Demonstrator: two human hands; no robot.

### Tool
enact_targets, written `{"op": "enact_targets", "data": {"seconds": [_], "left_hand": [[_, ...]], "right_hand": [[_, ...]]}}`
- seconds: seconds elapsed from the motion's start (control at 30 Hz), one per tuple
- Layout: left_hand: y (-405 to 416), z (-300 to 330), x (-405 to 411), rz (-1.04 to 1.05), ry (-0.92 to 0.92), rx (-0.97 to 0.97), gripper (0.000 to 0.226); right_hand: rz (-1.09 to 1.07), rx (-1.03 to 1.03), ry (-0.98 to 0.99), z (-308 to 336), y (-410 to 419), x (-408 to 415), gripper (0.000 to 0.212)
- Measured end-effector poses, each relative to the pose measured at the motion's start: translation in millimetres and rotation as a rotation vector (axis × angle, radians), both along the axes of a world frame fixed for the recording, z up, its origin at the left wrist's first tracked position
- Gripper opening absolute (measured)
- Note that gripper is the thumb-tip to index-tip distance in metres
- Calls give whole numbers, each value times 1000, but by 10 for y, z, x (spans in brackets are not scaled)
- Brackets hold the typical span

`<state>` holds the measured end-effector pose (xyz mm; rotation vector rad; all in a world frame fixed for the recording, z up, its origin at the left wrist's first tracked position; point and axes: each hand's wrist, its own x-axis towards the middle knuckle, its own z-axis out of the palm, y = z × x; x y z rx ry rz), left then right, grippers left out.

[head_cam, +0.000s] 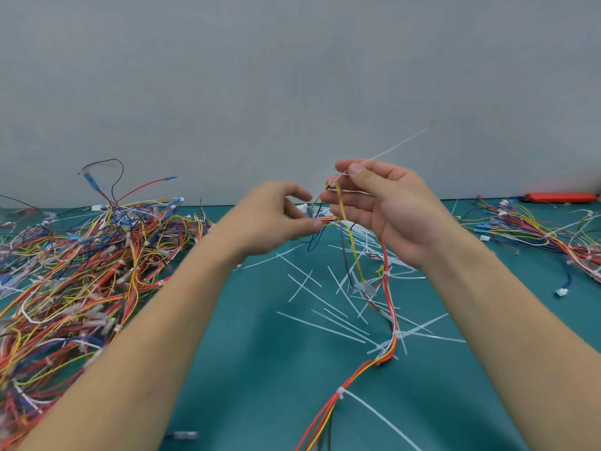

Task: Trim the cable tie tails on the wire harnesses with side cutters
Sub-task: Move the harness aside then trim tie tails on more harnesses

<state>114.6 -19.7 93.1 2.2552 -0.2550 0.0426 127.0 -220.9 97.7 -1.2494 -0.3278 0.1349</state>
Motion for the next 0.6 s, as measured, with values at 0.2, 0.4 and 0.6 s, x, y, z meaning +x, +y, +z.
{"op": "enact_targets", "data": {"seconds": [0.2,0.4,0.6], "left_hand": [[33,15,48,35,-80,33,12],[238,135,-3,-65,-74,98,14],[136,116,-16,-154,-146,11,18]], "right_hand": [[58,-338,-225,38,-74,16,24],[-392,-884,-360,-295,-252,292,20],[-213,-667,-22,-541,-150,370,35]]}}
